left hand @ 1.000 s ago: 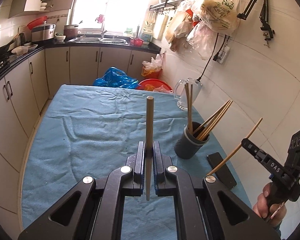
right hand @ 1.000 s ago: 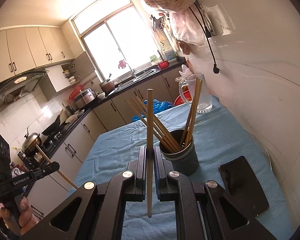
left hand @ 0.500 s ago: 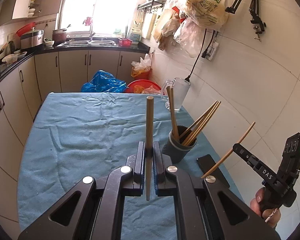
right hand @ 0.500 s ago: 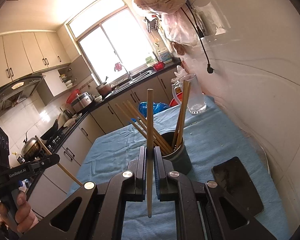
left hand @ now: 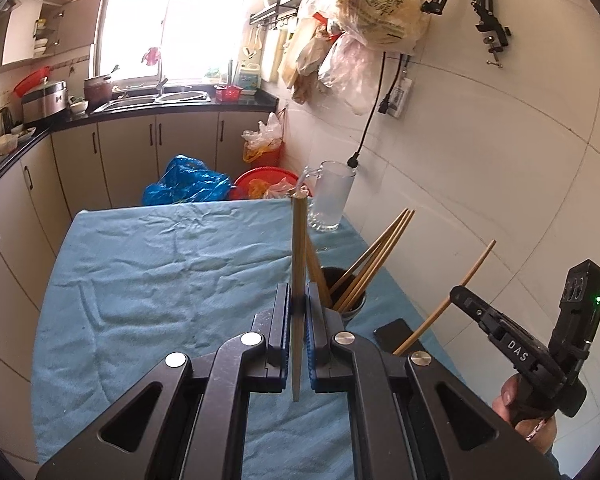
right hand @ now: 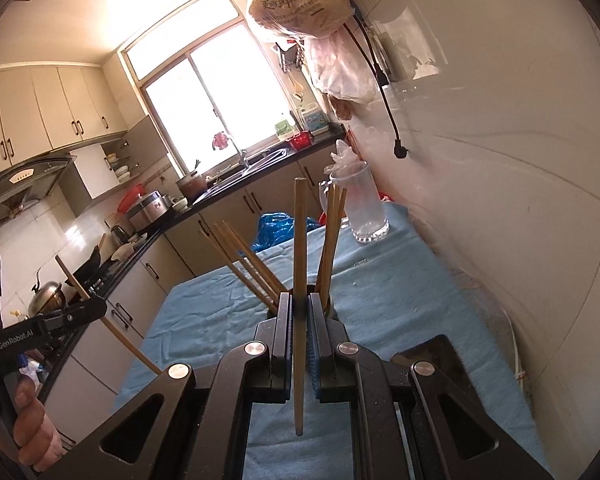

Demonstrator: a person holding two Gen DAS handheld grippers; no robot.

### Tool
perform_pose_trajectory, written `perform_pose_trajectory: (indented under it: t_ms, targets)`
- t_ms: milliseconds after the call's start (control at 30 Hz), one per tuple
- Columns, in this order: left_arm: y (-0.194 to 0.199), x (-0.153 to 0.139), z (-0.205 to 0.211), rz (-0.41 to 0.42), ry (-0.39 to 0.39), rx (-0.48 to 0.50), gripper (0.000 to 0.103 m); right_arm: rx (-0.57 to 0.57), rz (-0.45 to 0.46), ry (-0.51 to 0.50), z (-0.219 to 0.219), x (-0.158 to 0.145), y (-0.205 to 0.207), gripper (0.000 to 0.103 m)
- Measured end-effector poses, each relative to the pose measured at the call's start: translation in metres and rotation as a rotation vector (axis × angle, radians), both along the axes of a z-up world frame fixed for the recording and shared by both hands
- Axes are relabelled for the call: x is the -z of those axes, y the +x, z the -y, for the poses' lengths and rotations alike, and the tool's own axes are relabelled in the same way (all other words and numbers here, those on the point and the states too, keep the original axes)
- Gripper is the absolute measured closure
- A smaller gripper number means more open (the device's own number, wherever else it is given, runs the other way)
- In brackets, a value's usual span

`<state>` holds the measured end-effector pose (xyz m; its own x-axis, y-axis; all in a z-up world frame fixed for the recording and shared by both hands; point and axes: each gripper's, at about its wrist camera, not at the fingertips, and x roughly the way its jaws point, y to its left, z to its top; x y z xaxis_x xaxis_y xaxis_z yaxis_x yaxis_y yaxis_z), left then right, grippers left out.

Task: Organize utensils
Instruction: 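Carry the upright chopstick with the left gripper over the grey cup, then lower the chopstick into the grey cup with the left gripper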

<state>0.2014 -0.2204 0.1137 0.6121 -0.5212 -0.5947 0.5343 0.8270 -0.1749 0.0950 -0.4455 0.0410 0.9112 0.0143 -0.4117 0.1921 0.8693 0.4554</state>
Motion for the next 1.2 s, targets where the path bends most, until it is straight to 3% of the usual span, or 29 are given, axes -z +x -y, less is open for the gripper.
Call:
perform_pose_trajectory:
  t_ms: [733,900,1200]
  targets:
    - [0.043,-0.064,0.061,0.092,-0.071,0.019,0.097,0.064,0.125,-0.041,0.035,-0.069,0.031,0.095]
    - [0.059,-0.052,0.074,0.088,-0.083,0.018,0.097,0.081,0.115,-0.039,0.04,-0.065,0.048,0.095]
    - [0.086,-0.008,0.082,0.029,-0.076,0.024,0.097,0.065,0.051,-0.024,0.041,-0.032,0.077,0.095]
